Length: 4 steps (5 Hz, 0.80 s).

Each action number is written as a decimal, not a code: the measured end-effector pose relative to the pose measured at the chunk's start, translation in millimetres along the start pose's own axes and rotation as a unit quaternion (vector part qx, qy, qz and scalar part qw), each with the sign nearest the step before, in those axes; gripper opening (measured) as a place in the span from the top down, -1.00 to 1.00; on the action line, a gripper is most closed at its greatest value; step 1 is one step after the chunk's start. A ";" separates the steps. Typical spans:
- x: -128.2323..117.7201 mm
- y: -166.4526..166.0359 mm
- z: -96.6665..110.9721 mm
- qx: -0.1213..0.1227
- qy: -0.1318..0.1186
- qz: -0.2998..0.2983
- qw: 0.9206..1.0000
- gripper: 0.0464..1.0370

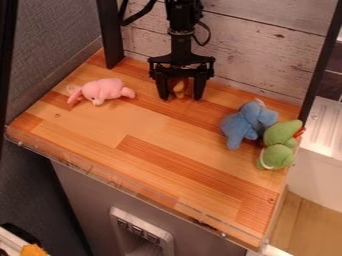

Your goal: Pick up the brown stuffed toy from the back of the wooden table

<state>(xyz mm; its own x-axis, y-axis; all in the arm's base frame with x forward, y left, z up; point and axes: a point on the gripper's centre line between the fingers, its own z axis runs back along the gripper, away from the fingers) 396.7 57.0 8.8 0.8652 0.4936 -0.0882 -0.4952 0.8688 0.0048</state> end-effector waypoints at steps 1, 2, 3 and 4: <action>0.1 5.3 -2.6 -0.001 -0.001 0.028 1.000 -0.22; 1.4 8.1 -2.5 -0.002 -0.002 0.025 1.000 0.36; 2.1 9.6 -2.1 0.000 -0.003 0.000 1.000 0.76; 0.7 10.1 -2.7 0.000 -0.001 -0.038 0.999 0.92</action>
<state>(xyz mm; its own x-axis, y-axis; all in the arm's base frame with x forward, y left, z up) 392.1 66.0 6.1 0.9005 0.4264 -0.0860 -0.4281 0.9038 -0.0014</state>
